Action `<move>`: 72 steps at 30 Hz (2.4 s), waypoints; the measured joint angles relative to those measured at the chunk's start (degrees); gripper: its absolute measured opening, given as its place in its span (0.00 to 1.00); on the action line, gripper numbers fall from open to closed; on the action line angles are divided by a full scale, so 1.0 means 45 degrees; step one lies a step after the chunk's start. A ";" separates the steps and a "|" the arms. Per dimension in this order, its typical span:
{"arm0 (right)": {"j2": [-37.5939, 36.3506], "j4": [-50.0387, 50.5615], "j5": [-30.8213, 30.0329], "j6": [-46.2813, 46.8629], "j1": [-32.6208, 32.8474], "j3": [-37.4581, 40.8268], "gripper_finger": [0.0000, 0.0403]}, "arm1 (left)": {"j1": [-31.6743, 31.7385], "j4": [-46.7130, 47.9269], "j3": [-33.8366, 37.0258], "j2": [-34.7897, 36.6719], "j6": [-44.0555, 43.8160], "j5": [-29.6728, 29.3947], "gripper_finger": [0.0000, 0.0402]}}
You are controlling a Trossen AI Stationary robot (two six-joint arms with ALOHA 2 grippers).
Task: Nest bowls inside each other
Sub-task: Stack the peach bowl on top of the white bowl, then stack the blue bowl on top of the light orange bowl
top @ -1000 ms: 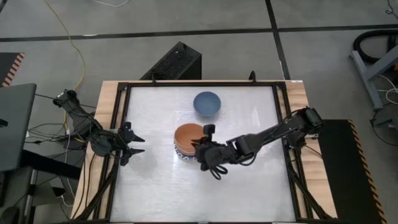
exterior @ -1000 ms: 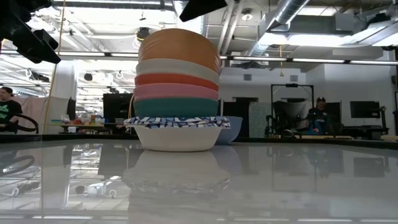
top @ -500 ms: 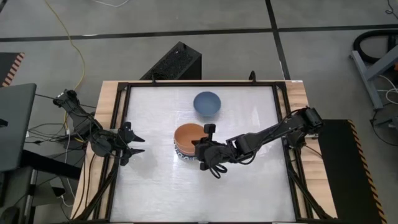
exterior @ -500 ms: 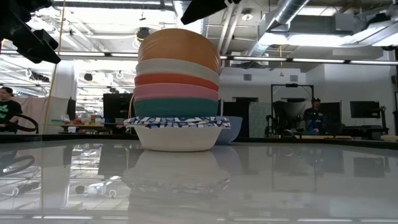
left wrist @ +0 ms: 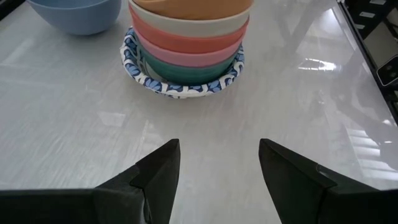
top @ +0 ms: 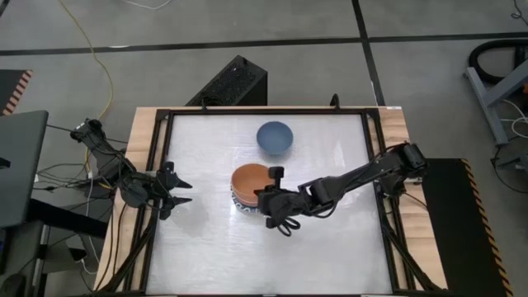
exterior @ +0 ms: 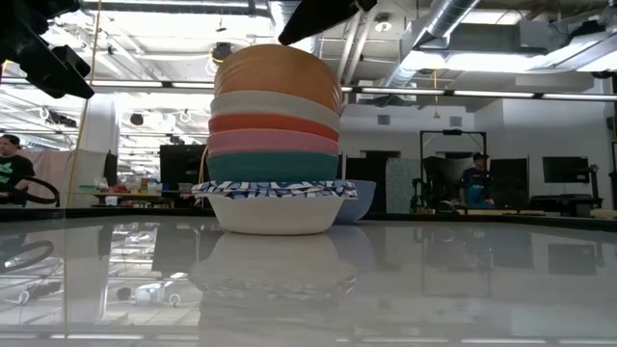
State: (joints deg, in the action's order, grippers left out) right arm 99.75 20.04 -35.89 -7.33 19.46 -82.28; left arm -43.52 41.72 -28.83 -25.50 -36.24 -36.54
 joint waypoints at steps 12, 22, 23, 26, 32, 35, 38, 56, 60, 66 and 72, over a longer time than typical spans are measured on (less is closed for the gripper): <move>0.0729 0.0003 -0.0012 -0.0496 -0.0056 -0.0111 0.03 | -0.0001 -0.0002 -0.0002 0.0000 -0.0002 0.0002 0.52; 0.0644 0.0989 -0.0437 -0.0530 -0.0228 -0.1482 0.03 | -0.0001 0.0000 0.0001 0.0000 -0.0002 0.0001 0.52; 0.0644 0.1349 -0.0864 -0.0070 -0.0329 -0.1691 0.03 | -0.0003 0.0001 -0.0001 0.0000 0.0003 0.0002 0.52; 0.0644 0.3239 -0.1850 0.1524 -0.0701 -0.2587 0.03 | 0.0001 -0.0002 0.0002 0.0000 0.0000 0.0001 0.52; 0.0639 0.7172 -0.0990 0.3372 -0.1703 -0.4303 0.03 | -0.0001 0.0001 0.0003 0.0000 -0.0002 0.0002 0.52; 0.0637 0.7981 -0.0353 0.2969 -0.2377 -0.4713 0.03 | -0.0003 0.0000 -0.0002 0.0000 0.0000 0.0002 0.52; 0.0635 0.8684 0.0515 0.2179 -0.3252 -0.4784 0.03 | 0.0002 -0.0002 -0.0002 0.0000 -0.0002 -0.0003 0.52; -0.1188 0.9726 0.8820 -0.1669 -0.7417 -0.3294 0.02 | -0.0003 0.0007 -0.0002 -0.0005 -0.0002 0.0002 0.52; -0.3607 0.8018 0.9022 -0.1429 -0.6945 -0.0928 0.01 | -0.0003 -0.0002 -0.0002 0.0000 -0.0002 0.0002 0.52; -0.7254 0.4149 0.9012 -0.0234 -0.6454 0.3398 0.03 | -0.0003 -0.0002 0.0003 0.0000 -0.0002 0.0002 0.52; -0.8817 0.0721 0.8585 0.0055 -0.6435 0.6648 0.08 | 0.0000 0.0000 0.0000 -0.0005 -0.0002 0.0002 0.52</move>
State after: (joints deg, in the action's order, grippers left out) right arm 60.08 23.29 2.75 -7.09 -9.50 -52.37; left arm -43.52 41.72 -28.83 -25.52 -36.25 -36.53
